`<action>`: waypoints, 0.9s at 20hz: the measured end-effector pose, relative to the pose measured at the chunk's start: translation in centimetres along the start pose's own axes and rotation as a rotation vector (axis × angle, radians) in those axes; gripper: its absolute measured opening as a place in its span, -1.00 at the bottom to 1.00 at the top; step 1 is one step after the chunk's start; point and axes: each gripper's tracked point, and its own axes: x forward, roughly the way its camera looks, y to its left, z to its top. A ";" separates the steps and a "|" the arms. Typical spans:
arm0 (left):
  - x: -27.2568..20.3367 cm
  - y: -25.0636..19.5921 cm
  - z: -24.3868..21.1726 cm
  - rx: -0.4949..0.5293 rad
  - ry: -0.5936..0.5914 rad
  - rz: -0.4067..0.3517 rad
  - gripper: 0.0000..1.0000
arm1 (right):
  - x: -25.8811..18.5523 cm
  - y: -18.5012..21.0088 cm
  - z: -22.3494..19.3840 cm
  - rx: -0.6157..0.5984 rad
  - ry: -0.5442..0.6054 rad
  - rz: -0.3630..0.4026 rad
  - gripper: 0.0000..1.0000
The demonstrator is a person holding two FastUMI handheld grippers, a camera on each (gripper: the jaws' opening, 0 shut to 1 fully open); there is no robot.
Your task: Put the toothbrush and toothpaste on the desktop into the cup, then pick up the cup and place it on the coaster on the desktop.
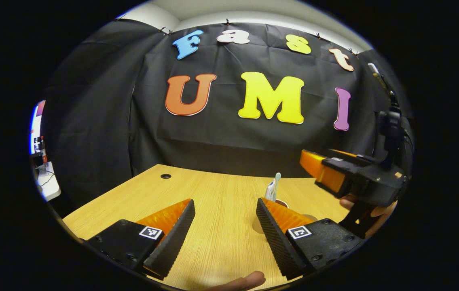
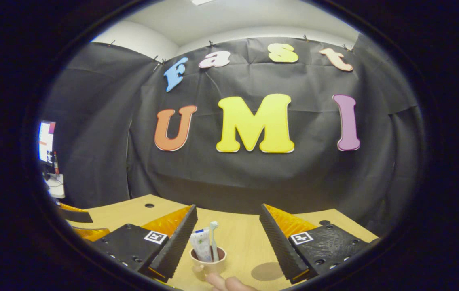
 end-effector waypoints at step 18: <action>1.7 -9.7 -0.3 0.098 0.169 -0.116 0.91 | -14.9 -15.3 -1.4 0.023 -0.009 -0.167 0.89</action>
